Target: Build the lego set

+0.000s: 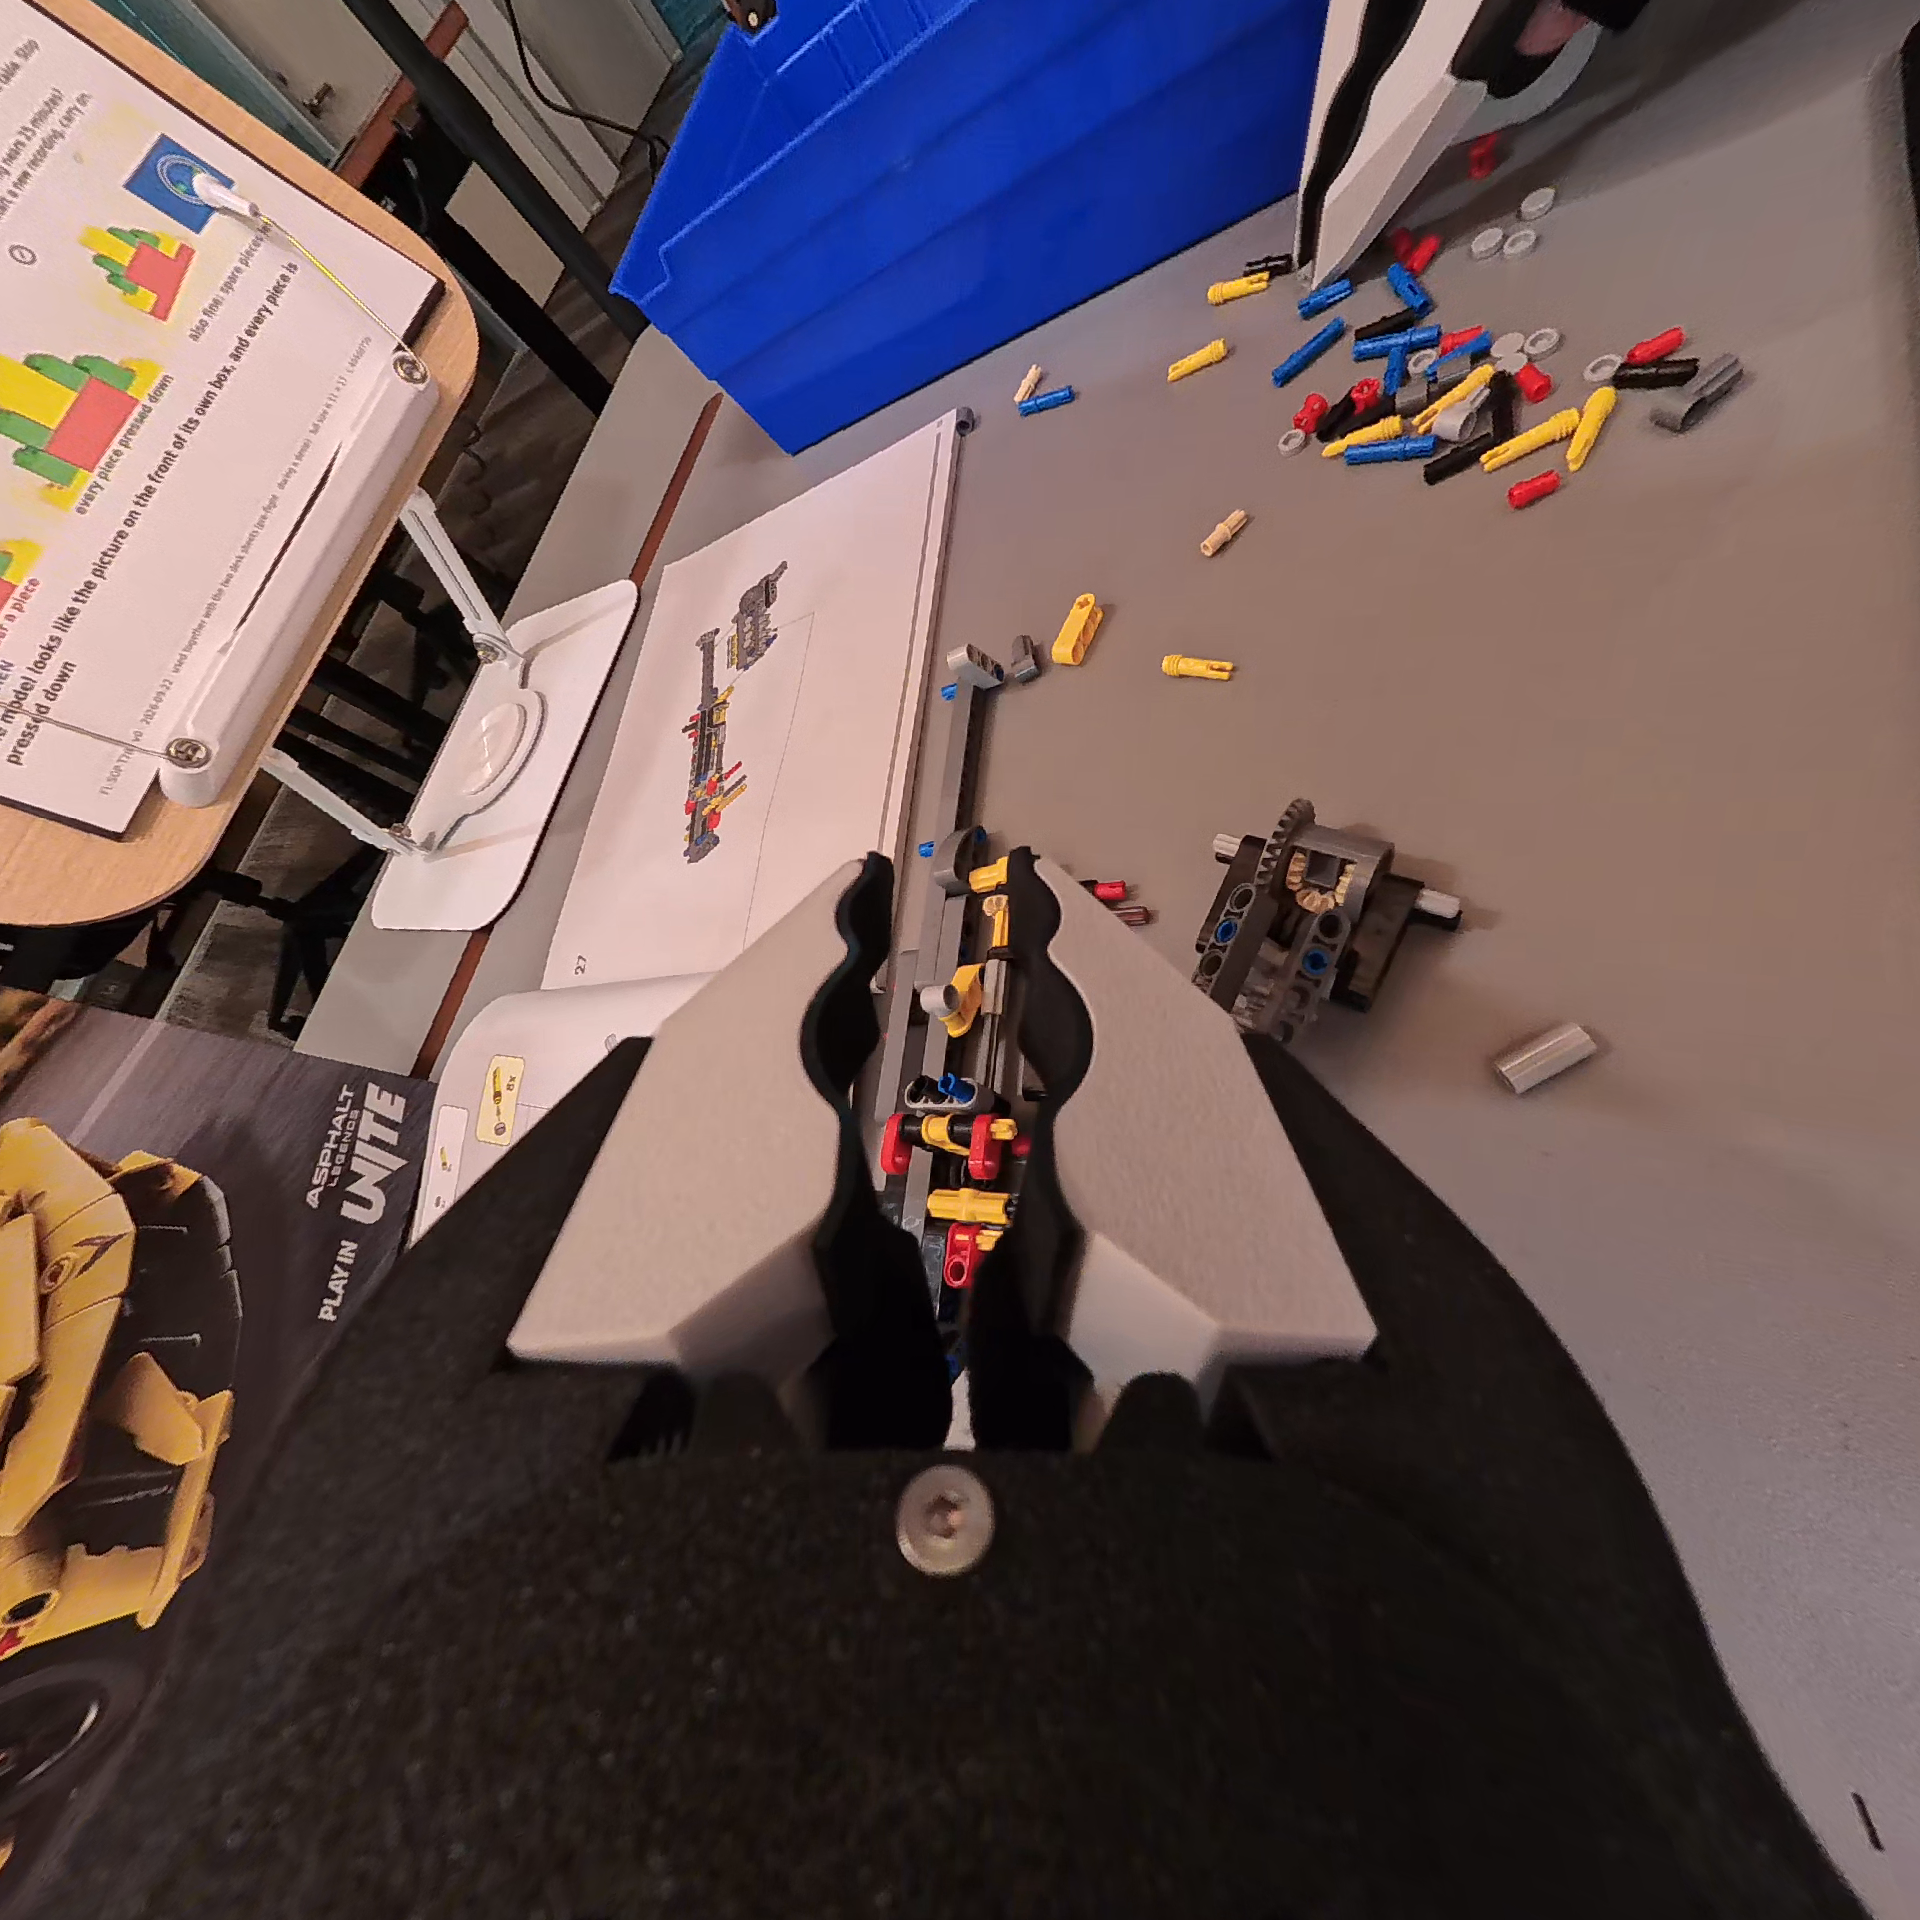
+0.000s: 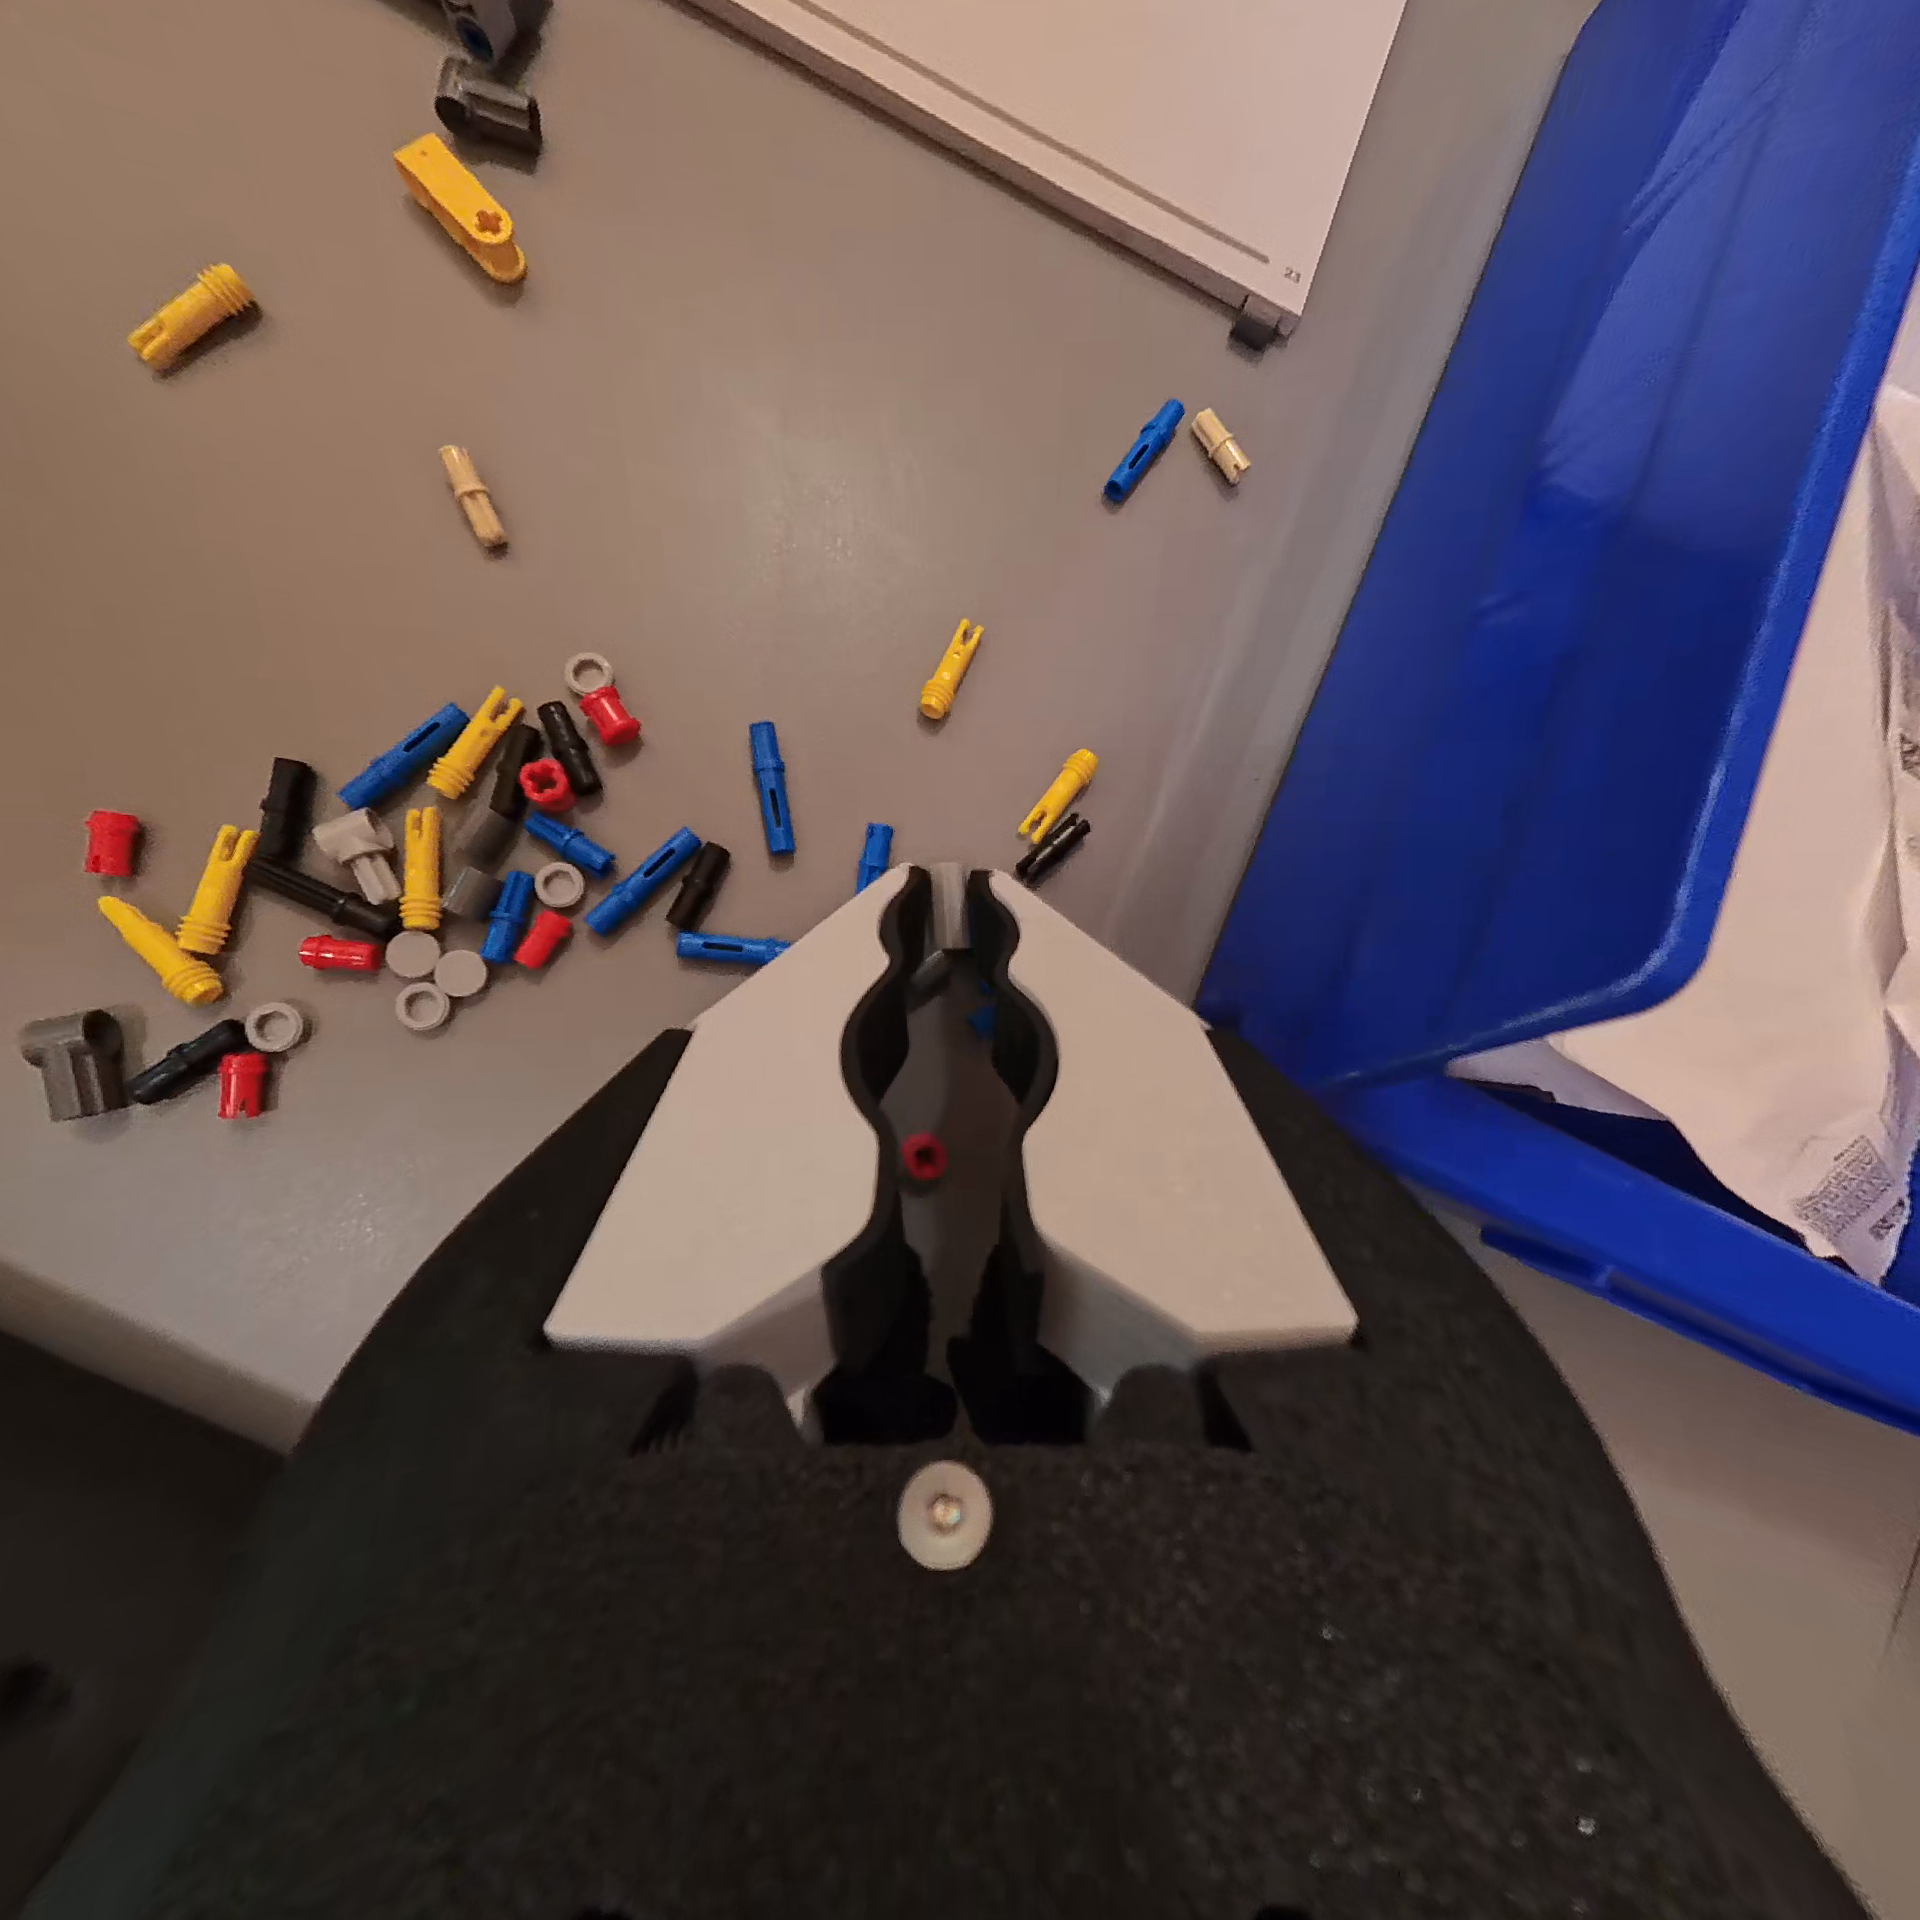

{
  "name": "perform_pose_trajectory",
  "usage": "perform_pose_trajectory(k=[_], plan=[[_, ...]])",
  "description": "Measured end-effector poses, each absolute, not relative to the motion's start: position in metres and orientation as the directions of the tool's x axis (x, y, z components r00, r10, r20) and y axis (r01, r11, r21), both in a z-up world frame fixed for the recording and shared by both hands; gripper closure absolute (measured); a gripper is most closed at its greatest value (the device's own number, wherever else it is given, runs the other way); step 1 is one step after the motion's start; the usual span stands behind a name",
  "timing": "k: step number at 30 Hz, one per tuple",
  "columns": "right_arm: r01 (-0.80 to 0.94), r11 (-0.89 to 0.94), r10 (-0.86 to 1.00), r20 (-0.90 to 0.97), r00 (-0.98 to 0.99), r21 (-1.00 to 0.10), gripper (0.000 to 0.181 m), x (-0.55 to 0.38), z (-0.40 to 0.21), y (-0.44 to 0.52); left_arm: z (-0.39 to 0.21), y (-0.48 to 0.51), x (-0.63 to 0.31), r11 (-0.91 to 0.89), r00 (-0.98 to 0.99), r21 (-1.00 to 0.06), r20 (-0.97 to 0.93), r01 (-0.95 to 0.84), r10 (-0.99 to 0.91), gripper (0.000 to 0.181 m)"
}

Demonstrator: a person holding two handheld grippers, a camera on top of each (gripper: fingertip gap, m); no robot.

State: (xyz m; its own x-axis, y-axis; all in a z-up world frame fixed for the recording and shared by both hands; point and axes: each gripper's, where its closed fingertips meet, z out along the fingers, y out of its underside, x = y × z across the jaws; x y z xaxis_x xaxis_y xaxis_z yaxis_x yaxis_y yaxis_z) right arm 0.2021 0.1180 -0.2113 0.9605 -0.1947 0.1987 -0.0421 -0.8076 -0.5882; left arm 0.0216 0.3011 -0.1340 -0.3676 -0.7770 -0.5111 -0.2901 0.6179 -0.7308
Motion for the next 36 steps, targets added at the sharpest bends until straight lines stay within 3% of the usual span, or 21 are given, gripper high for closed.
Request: perform_pose_trajectory(k=[8, 12, 14, 17, 19, 25, 29, 36], plan=[[-0.112, -0.782, -0.227, 0.113, 0.967, -0.613, 0.175, 0.200, -0.211, 0.118, -0.135, 0.298, 0.022, 0.601, -0.373, -0.745, -0.491, -0.288, -0.787, 0.160], [-0.047, -0.595, -0.091, 0.010, 0.996, -0.802, 0.175, 0.158, -0.155, 0.156, -0.124, 0.291, 0.024, 0.615, -0.348, -0.756, -0.527, -0.225, -0.776, 0.161], [-0.106, -0.504, 0.055, -0.154, 0.987, -0.857, 0.175, 0.116, -0.127, 0.182, -0.111, 0.283, 0.023, 0.701, -0.310, -0.700, -0.642, -0.135, -0.701, 0.160], [-0.200, -0.459, 0.290, -0.358, 0.888, -0.866, 0.176, 0.059, -0.104, 0.215, -0.096, 0.260, 0.016, 0.865, -0.238, -0.501, -0.842, 0.010, -0.485, 0.157], [-0.222, -0.473, 0.401, -0.432, 0.808, -0.853, 0.175, 0.031, -0.099, 0.229, -0.091, 0.248, 0.012, 0.902, -0.214, -0.429, -0.887, 0.056, -0.409, 0.154], [-0.145, -0.509, 0.519, -0.436, 0.735, -0.849, 0.175, -0.004, -0.096, 0.251, -0.094, 0.243, 0.005, 0.926, -0.231, -0.369, -0.911, 0.083, -0.342, 0.152], [-0.078, -0.525, 0.533, -0.399, 0.746, -0.848, 0.175, -0.007, -0.098, 0.253, -0.098, 0.244, 0.003, 0.937, -0.239, -0.338, -0.920, 0.084, -0.310, 0.170], [-0.028, -0.554, 0.555, -0.394, 0.733, -0.832, 0.175, -0.010, -0.103, 0.250, -0.105, 0.248, 0.005, 0.948, -0.252, -0.315, -0.922, 0.050, -0.293, 0.170]])
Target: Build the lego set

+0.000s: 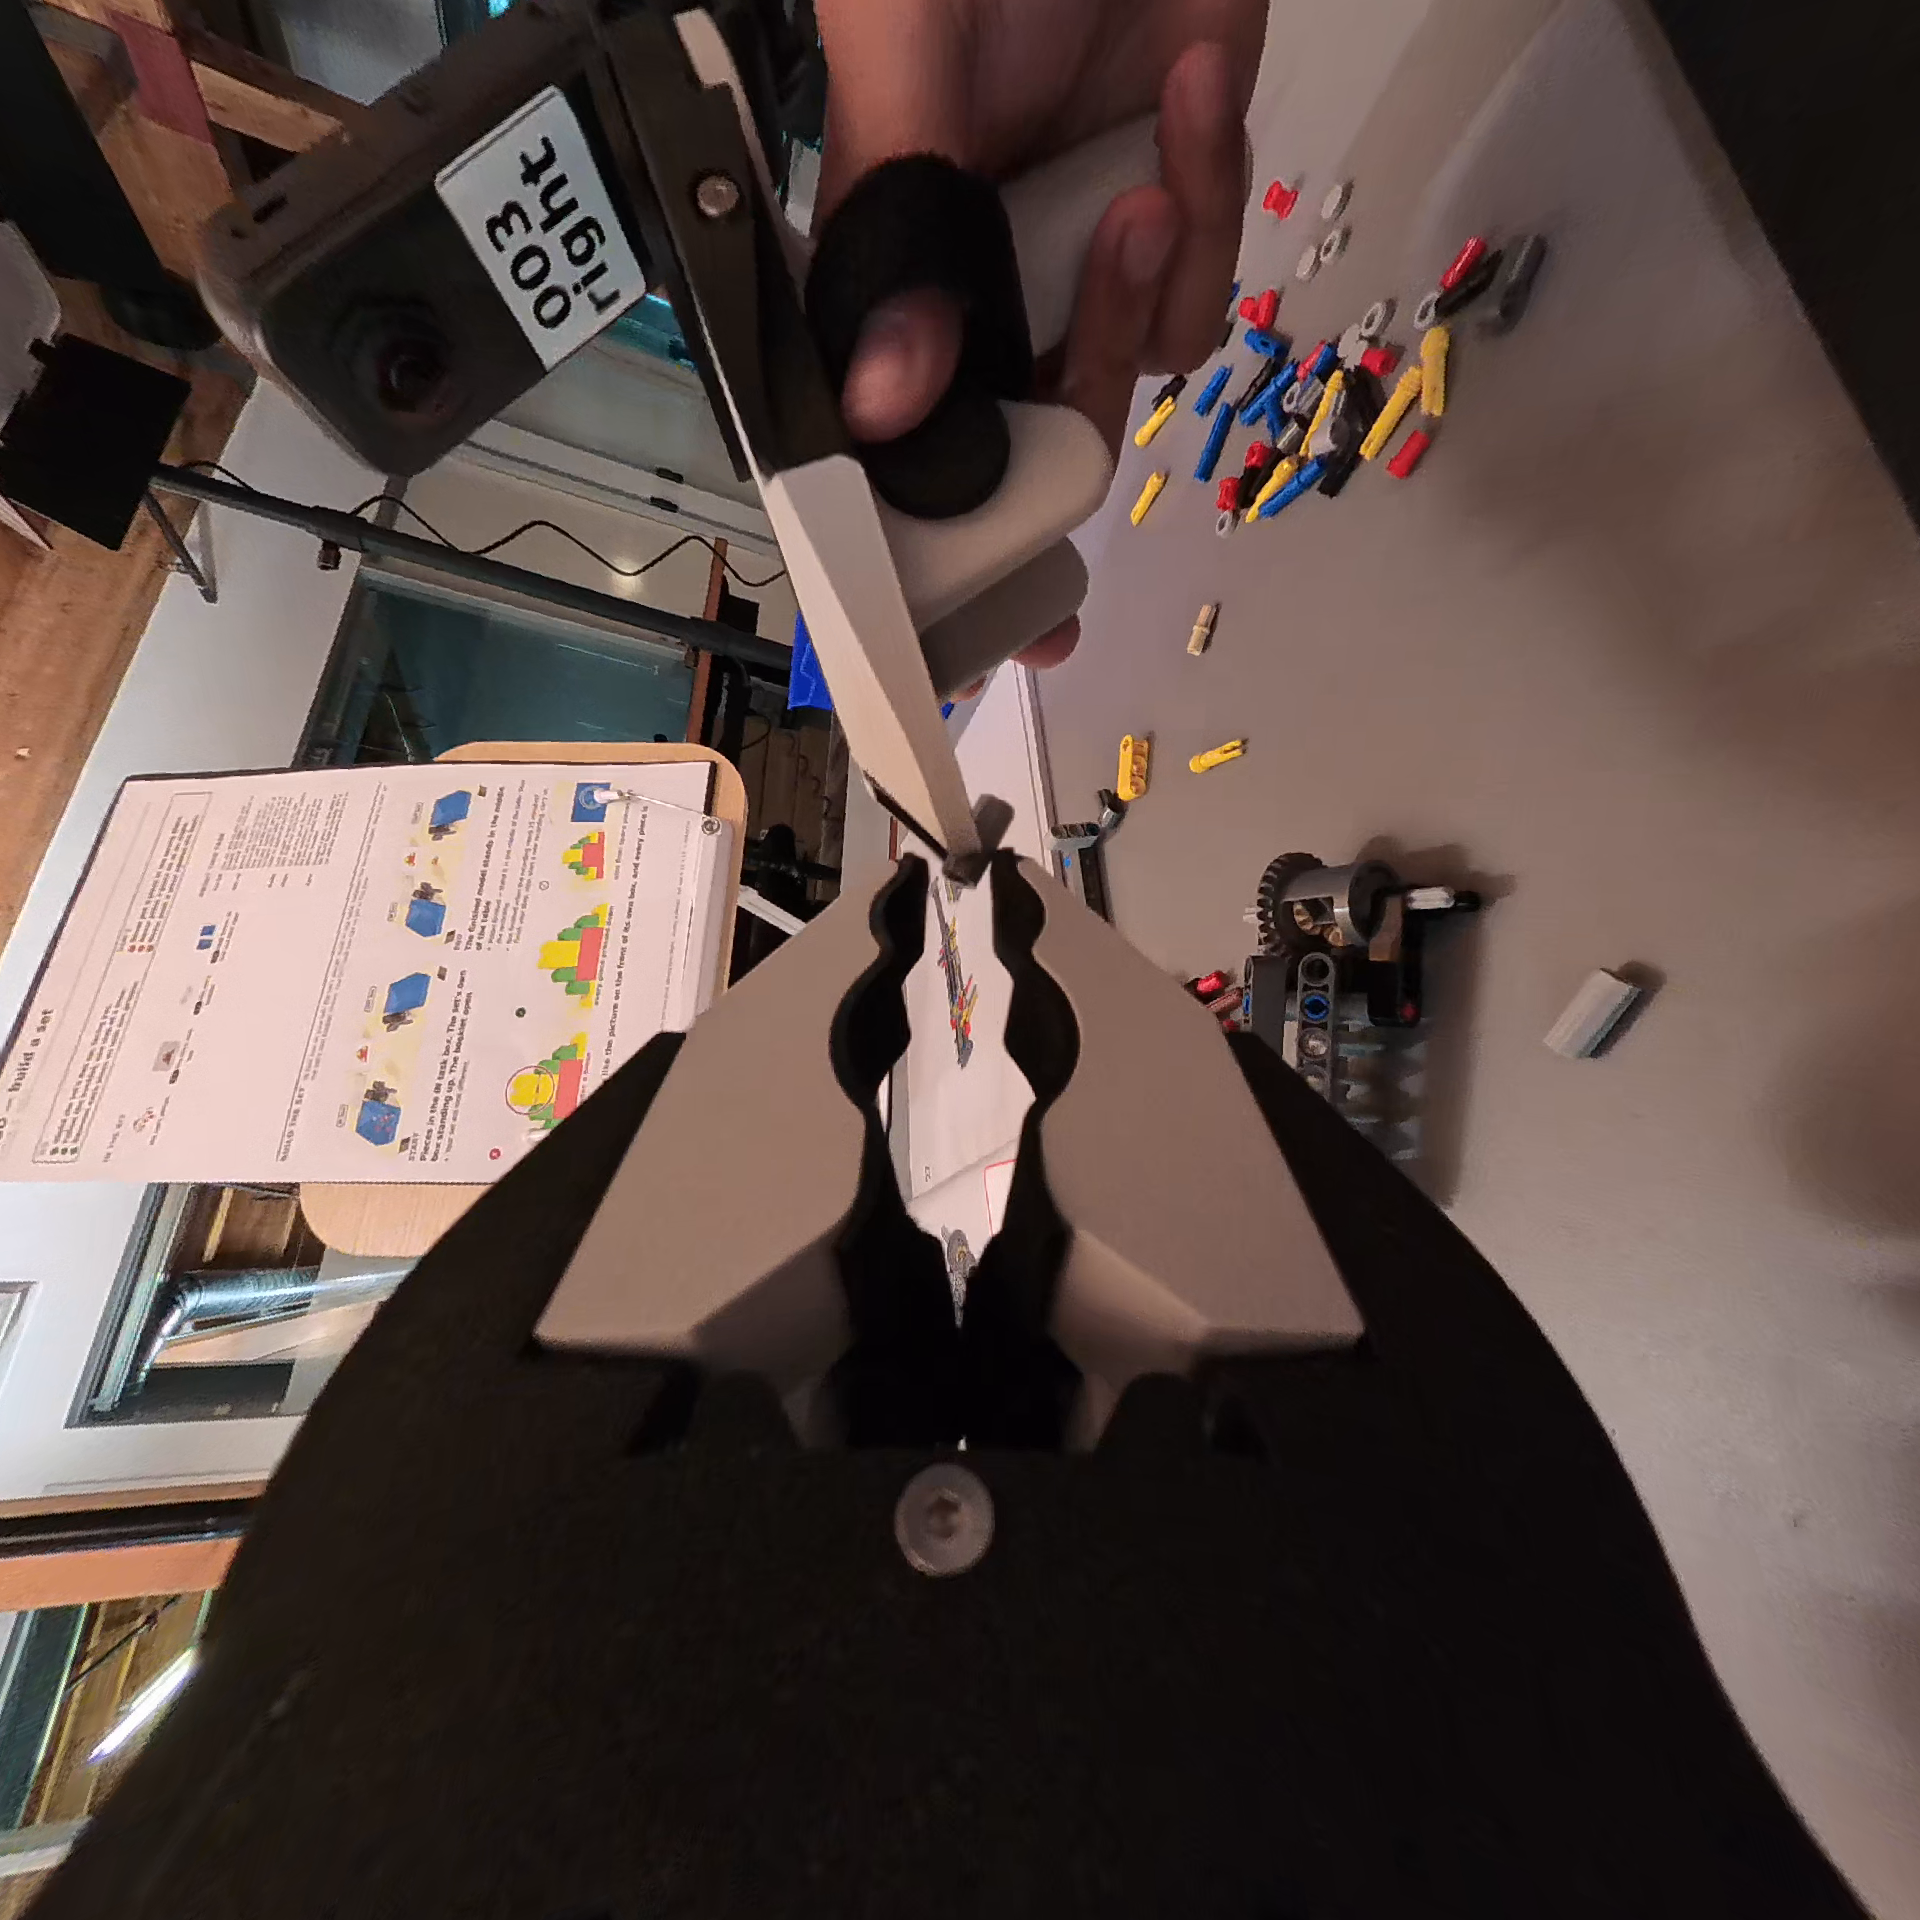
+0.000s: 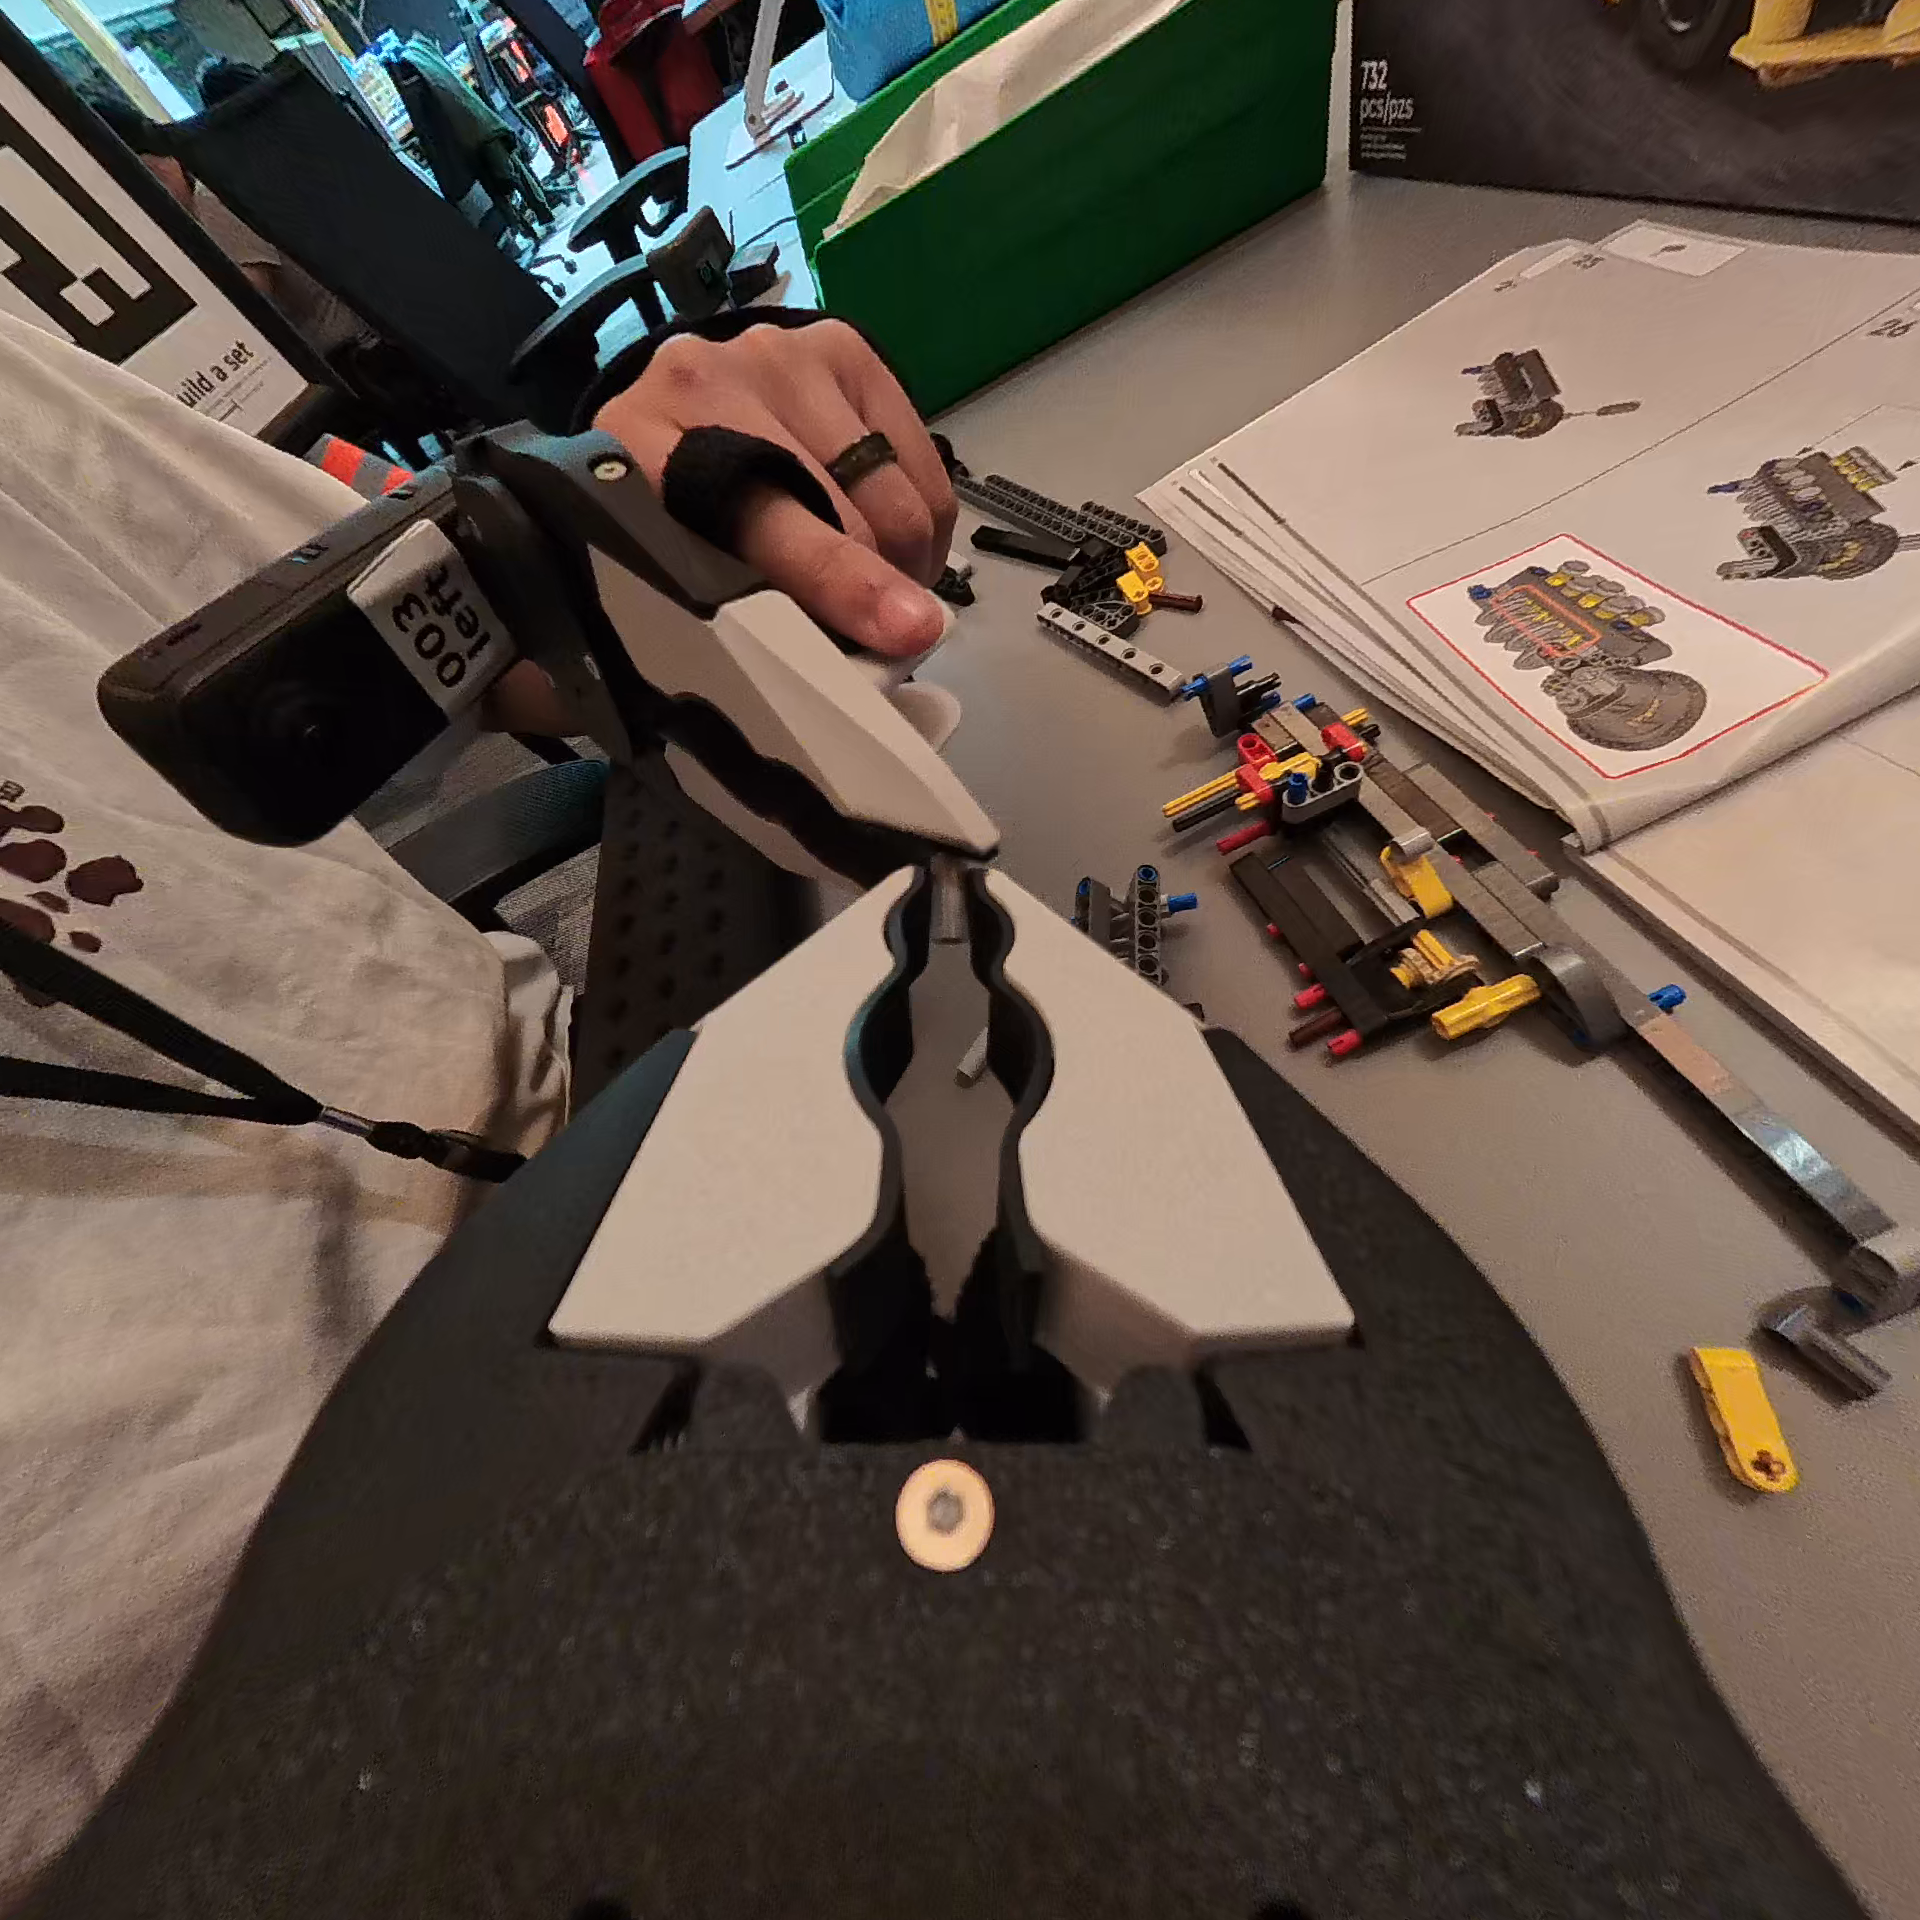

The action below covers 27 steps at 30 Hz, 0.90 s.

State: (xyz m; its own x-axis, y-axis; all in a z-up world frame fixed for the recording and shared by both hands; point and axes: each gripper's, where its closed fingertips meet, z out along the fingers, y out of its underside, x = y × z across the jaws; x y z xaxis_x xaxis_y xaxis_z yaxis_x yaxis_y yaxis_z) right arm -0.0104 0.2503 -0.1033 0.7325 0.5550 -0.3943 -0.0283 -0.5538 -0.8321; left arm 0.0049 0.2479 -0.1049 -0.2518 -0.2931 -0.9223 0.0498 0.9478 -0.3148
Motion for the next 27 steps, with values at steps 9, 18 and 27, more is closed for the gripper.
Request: perform_pose_trajectory(k=[9, 18, 27], plan=[[-0.132, -0.421, 0.510, -0.355, 0.784, -0.897, 0.174, 0.006, -0.090, 0.262, -0.095, 0.260, 0.018, 0.930, -0.141, -0.368, -0.920, -0.016, -0.366, 0.175], [-0.189, -0.269, 0.477, -0.301, 0.826, -0.945, 0.174, 0.012, -0.079, 0.262, -0.082, 0.262, 0.022, 0.886, -0.068, -0.463, -0.883, -0.042, -0.465, 0.176], [-0.221, -0.252, 0.484, -0.320, 0.815, -0.942, 0.174, 0.011, -0.079, 0.264, -0.084, 0.263, 0.024, 0.874, -0.074, -0.483, -0.871, -0.057, -0.486, 0.176]])
